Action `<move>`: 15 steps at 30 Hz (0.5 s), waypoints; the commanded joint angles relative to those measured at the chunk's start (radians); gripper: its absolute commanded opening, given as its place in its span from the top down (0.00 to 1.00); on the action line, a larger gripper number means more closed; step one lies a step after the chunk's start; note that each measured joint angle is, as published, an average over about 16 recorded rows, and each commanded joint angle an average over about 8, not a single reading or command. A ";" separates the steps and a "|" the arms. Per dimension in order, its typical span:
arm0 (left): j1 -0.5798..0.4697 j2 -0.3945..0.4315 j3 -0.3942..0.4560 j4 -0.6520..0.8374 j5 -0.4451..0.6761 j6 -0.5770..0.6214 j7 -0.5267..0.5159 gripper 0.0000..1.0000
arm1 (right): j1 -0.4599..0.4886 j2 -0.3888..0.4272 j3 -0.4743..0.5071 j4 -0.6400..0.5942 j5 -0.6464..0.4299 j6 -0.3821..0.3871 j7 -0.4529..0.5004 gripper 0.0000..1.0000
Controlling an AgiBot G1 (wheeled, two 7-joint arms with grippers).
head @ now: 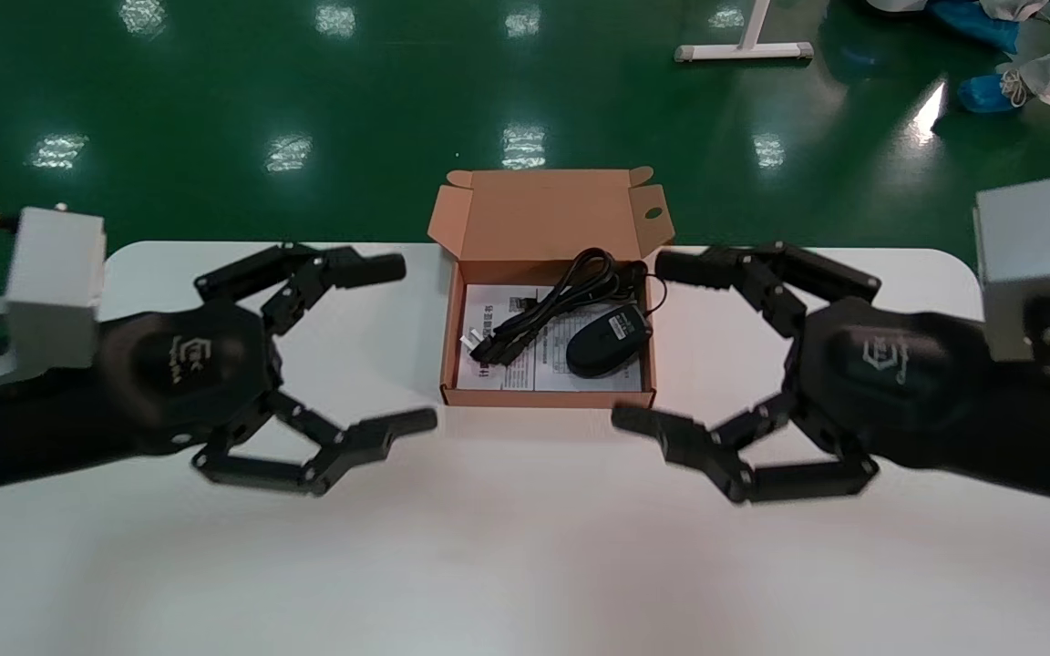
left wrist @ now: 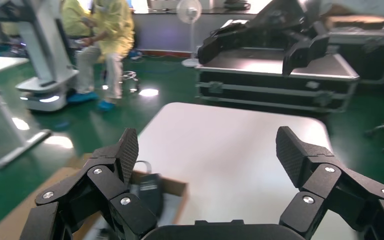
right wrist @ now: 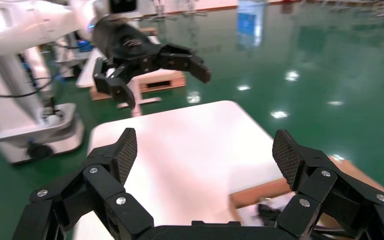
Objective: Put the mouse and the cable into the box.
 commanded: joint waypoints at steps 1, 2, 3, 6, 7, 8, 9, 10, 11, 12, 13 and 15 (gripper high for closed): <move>0.008 -0.019 -0.002 -0.024 -0.015 0.018 -0.035 0.00 | 0.001 0.012 -0.003 0.005 0.011 -0.030 0.009 0.00; 0.012 -0.028 -0.003 -0.036 -0.022 0.026 -0.052 0.00 | 0.002 0.018 -0.005 0.008 0.016 -0.044 0.013 0.00; 0.016 -0.037 -0.004 -0.048 -0.030 0.035 -0.069 0.00 | 0.002 0.024 -0.006 0.010 0.022 -0.059 0.017 0.00; 0.028 -0.065 -0.008 -0.083 -0.052 0.061 -0.121 0.00 | 0.004 0.041 -0.011 0.018 0.038 -0.103 0.030 0.00; 0.031 -0.073 -0.009 -0.094 -0.058 0.069 -0.136 0.00 | 0.005 0.047 -0.012 0.020 0.043 -0.116 0.034 0.00; 0.034 -0.080 -0.010 -0.103 -0.064 0.075 -0.149 0.00 | 0.005 0.051 -0.013 0.022 0.046 -0.127 0.037 0.00; 0.037 -0.087 -0.010 -0.112 -0.069 0.082 -0.163 0.00 | 0.006 0.056 -0.014 0.024 0.051 -0.139 0.040 0.00; 0.039 -0.094 -0.011 -0.121 -0.075 0.089 -0.174 0.00 | 0.006 0.060 -0.015 0.026 0.055 -0.151 0.043 0.00; 0.042 -0.100 -0.012 -0.129 -0.079 0.095 -0.184 0.00 | 0.006 0.064 -0.016 0.028 0.059 -0.161 0.046 0.00; 0.043 -0.104 -0.012 -0.135 -0.083 0.099 -0.191 0.00 | 0.007 0.068 -0.017 0.029 0.062 -0.169 0.048 0.00; 0.044 -0.107 -0.012 -0.139 -0.085 0.102 -0.195 0.00 | 0.007 0.070 -0.018 0.030 0.064 -0.175 0.049 0.00; 0.046 -0.111 -0.013 -0.145 -0.089 0.106 -0.200 0.00 | 0.007 0.073 -0.018 0.032 0.067 -0.183 0.051 0.00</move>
